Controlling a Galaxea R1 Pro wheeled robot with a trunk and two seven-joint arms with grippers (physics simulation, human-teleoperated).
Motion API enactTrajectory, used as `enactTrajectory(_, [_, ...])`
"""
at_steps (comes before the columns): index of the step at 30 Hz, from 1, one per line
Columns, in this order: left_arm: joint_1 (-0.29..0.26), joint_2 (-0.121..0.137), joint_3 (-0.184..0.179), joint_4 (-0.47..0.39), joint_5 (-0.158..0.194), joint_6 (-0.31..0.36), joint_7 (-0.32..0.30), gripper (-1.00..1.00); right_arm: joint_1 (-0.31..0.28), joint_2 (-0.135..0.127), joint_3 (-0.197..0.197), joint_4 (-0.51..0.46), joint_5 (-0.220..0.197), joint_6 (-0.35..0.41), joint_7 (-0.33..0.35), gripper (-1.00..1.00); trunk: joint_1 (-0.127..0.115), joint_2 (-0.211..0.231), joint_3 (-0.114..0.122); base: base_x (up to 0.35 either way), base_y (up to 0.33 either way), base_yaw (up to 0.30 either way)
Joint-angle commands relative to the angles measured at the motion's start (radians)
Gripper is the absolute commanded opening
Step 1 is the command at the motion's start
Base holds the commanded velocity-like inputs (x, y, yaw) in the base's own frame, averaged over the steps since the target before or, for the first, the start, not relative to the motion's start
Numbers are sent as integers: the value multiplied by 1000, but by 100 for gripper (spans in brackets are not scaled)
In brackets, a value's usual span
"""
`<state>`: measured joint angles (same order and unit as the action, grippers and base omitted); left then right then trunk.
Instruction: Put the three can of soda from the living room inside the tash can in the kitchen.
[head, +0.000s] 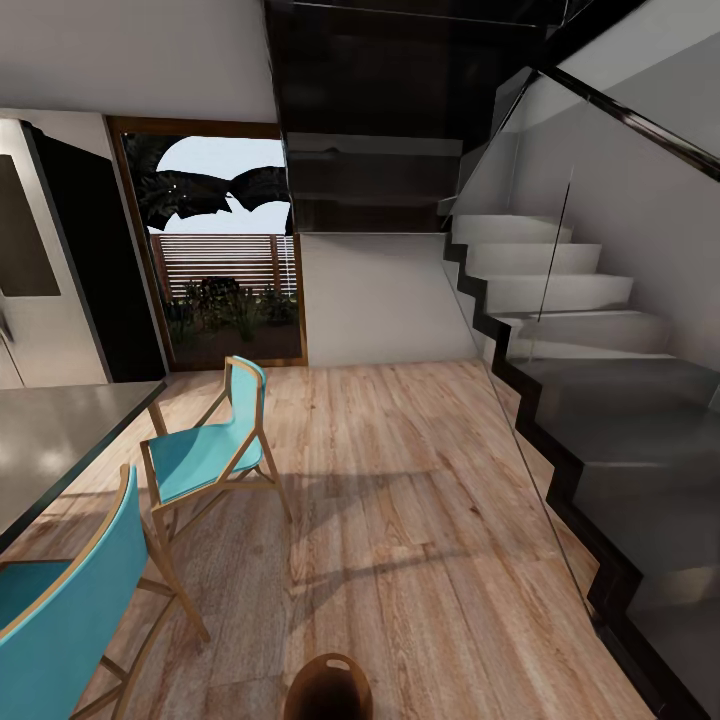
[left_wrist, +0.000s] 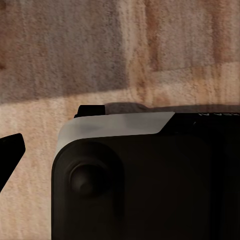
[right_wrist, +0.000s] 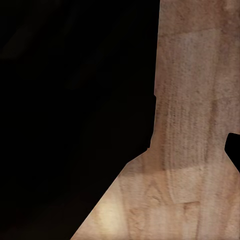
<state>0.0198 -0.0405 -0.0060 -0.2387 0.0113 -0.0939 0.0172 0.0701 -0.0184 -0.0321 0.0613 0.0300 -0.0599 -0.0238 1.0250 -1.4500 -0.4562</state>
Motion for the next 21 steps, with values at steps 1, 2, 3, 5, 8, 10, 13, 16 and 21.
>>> enactTrajectory(1, [0,0,0,0,0,0,0,100,0,0,0,0,0,0,0,100,0,0,0,0,0,0])
enactTrajectory(2, [0,0,0,0,0,0,0,100,0,0,0,0,0,0,0,100,0,0,0,0,0,0])
enactTrajectory(3, [0,0,0,0,0,0,0,100,0,0,0,0,0,0,0,100,0,0,0,0,0,0])
enactTrajectory(5, [0,0,0,0,0,0,0,100,0,0,0,0,0,0,0,100,0,0,0,0,0,0])
enactTrajectory(8, [0,0,0,0,0,0,0,100,0,0,0,0,0,0,0,100,0,0,0,0,0,0])
enactTrajectory(10, [0,0,0,0,0,0,0,100,0,0,0,0,0,0,0,100,0,0,0,0,0,0])
enactTrajectory(13, [0,0,0,0,0,0,0,100,0,0,0,0,0,0,0,100,0,0,0,0,0,0])
enactTrajectory(16, [0,0,0,0,0,0,0,100,0,0,0,0,0,0,0,100,0,0,0,0,0,0])
enactTrajectory(21, [0,0,0,0,0,0,0,100,0,0,0,0,0,0,0,100,0,0,0,0,0,0])
